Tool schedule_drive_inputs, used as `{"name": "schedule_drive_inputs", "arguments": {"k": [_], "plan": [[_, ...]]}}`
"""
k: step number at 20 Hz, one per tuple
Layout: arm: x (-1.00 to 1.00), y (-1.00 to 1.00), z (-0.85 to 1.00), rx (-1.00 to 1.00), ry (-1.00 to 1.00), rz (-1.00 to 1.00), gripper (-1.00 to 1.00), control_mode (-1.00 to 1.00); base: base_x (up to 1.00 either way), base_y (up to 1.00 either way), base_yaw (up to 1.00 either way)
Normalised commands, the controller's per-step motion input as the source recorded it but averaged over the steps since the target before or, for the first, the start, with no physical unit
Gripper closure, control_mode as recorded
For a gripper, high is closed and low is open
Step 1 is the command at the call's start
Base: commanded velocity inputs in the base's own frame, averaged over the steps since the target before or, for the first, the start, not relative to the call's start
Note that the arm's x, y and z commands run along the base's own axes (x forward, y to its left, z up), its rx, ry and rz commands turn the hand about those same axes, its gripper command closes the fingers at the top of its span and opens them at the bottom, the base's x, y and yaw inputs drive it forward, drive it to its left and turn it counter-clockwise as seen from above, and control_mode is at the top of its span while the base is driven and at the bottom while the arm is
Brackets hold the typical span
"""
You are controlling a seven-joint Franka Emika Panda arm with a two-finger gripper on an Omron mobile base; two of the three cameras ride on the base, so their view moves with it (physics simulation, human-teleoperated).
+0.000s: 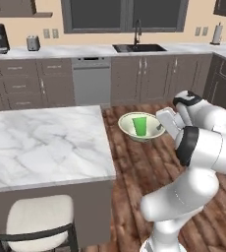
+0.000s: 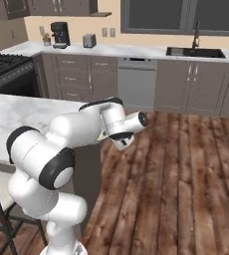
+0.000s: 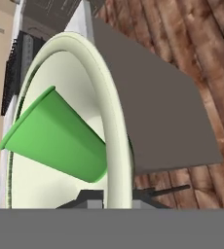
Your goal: Place the cup inside the bowl on the dining table and move the bowl to any counter.
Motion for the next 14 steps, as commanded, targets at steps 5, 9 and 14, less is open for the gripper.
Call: {"name": "schedule_drive_inputs", "arguments": {"k": [5, 9, 14], "plan": [[0.0, 0.0, 0.0, 0.0, 0.0, 0.0, 1.0, 1.0, 0.52, -0.91, 0.08], [0.0, 0.0, 0.0, 0.0, 0.0, 0.0, 1.0, 1.0, 0.47, -0.84, 0.05], [0.0, 0.0, 0.0, 0.0, 0.0, 0.0, 1.0, 1.0, 0.63, -0.55, 0.03]]}}
